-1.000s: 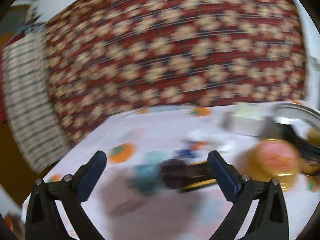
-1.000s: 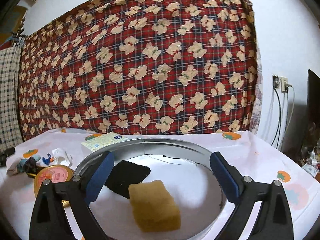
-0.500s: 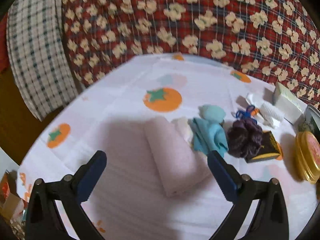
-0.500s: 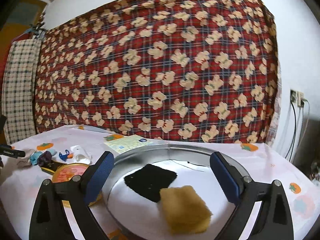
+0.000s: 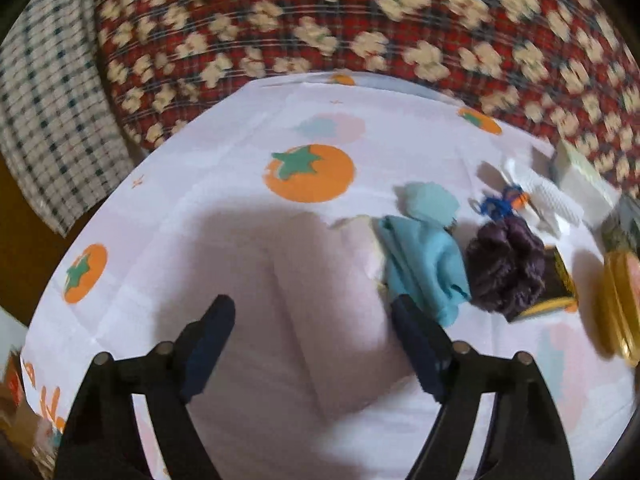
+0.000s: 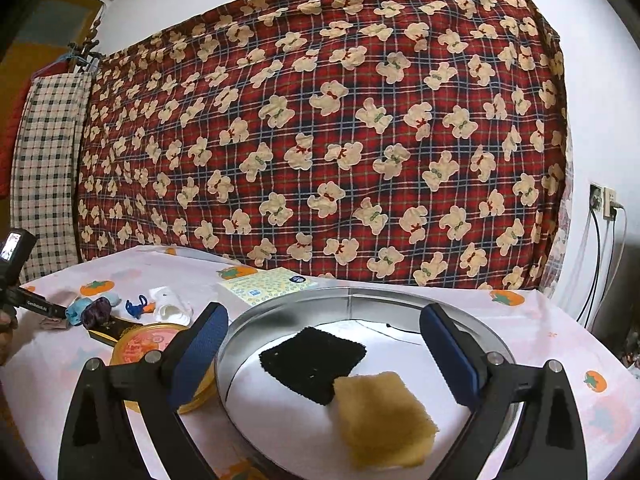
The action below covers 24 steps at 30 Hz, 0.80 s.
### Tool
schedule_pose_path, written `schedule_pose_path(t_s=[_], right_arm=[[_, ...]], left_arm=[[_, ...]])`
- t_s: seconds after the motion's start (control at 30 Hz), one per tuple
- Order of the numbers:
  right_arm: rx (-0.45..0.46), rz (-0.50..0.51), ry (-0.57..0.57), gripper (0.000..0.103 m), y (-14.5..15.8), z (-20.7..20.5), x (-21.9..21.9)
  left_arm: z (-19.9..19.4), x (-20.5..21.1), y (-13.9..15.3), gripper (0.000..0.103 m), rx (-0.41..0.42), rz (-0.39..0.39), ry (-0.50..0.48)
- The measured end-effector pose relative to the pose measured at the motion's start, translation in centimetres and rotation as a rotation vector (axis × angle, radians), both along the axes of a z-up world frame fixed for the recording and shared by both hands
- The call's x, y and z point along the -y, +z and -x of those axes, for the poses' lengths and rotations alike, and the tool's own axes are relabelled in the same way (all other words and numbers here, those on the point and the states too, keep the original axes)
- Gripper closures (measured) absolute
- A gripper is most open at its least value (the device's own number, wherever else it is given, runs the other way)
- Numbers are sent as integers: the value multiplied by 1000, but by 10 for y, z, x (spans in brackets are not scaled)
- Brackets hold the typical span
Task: Organize soft objects
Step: 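Move the left tool to the pink towel and grasp its edge, then grasp the purple scrunchie with the right tool while the left tool holds the pink towel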
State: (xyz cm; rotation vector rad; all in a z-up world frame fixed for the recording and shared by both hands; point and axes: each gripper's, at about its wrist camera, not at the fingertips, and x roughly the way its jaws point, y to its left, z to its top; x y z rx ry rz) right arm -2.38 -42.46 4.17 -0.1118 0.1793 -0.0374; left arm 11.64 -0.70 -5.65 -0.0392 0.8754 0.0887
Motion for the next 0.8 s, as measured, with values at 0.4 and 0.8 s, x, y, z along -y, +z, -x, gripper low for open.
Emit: schedule_pose_path(t_s=[0.4,0.8], right_arm=[[50,92,43,5,1,8,-34],[-111,109,320,5,-6,-28,-149]], left_arm=[[15,-8,7,92,101,107,-53],[16,-26,24,92,212,199,-35]])
